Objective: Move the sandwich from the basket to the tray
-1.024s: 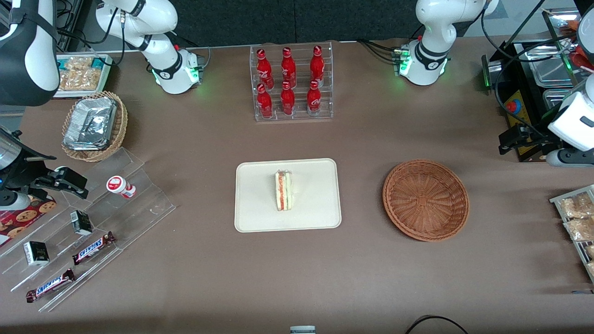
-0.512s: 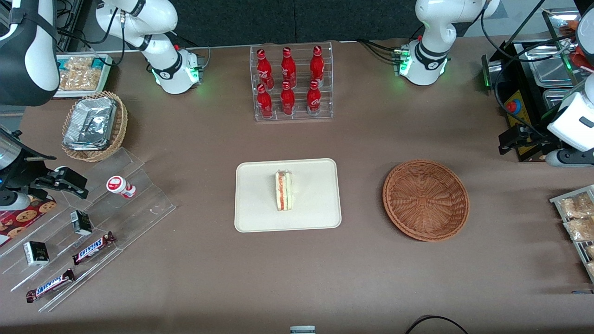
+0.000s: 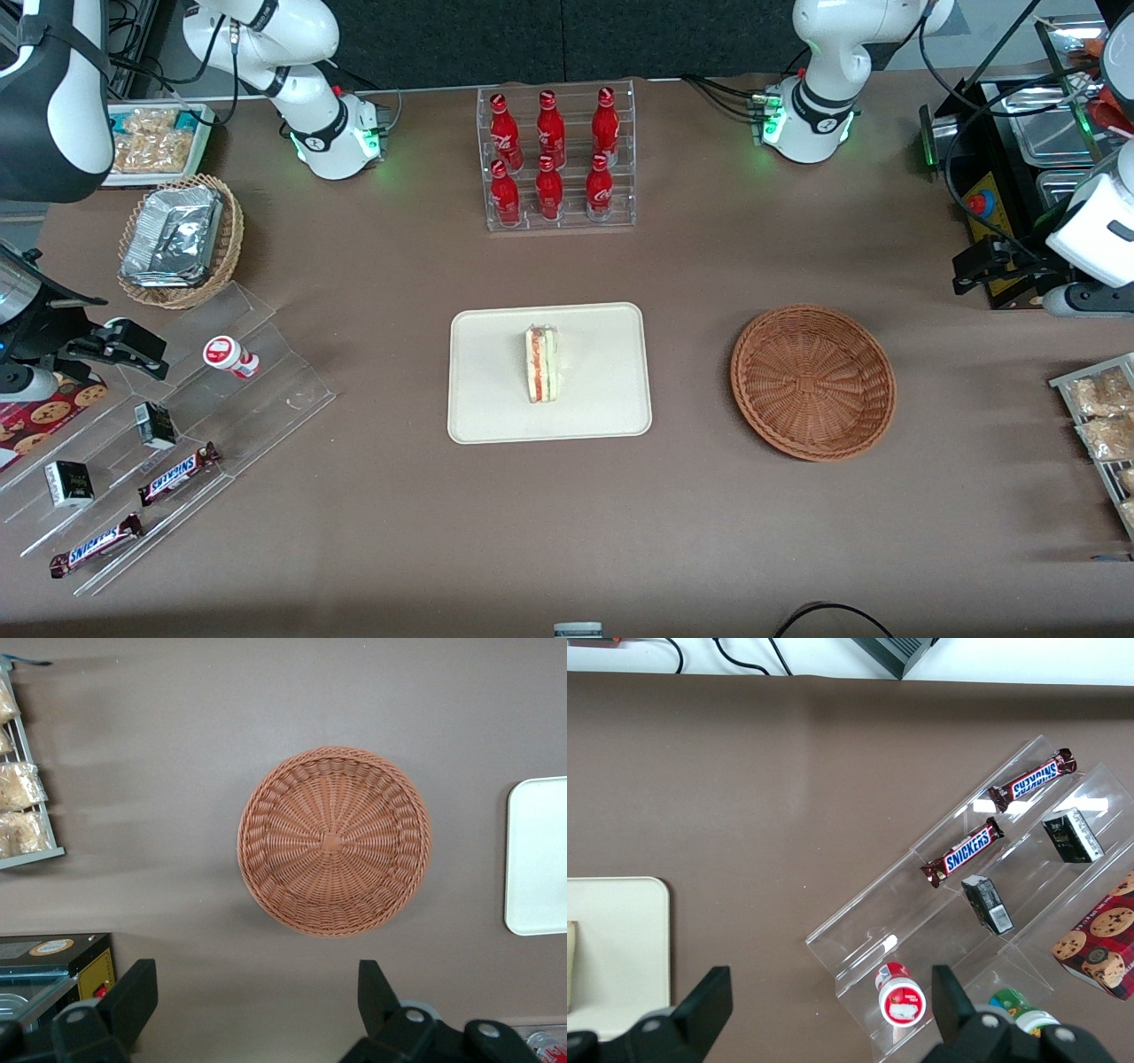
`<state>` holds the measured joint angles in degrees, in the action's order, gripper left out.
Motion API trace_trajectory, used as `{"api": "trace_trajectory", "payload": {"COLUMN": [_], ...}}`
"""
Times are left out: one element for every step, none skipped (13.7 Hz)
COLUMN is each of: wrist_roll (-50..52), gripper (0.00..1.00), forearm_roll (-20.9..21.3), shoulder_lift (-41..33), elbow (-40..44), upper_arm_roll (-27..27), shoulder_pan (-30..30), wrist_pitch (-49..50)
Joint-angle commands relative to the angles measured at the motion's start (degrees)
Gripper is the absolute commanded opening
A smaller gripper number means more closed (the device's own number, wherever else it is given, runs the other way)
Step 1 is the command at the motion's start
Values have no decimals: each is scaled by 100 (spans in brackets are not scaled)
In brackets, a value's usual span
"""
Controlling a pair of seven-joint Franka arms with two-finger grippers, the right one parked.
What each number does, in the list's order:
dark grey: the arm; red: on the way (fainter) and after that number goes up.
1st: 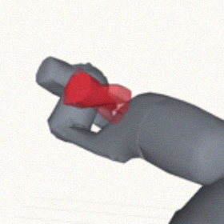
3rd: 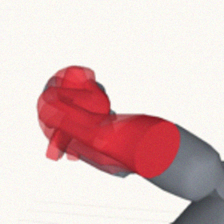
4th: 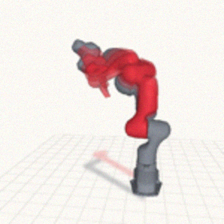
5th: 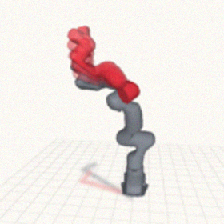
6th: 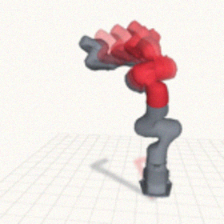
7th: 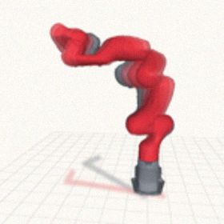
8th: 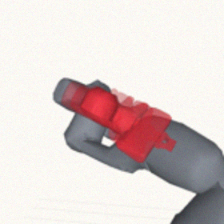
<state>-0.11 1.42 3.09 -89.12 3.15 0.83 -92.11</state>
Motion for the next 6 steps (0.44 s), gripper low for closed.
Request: {"api": "trace_trajectory", "payload": {"wrist_roll": [20, 20, 20, 20, 20, 28], "gripper": [100, 100, 100, 100, 100, 100], "forearm_roll": [-28, -37, -28, -37, -28, -28], "shoulder_lift": [-36, -45, -45, -54, -54, -54], "elbow": [315, 325, 325, 334, 334, 334], "upper_arm_roll": [-34, -34, -26, -8, 1, 18], "shoulder_pan": [-57, -57, -65, -66, -66, -66], "wrist_pitch": [149, 167, 167, 167, 176, 176]}}
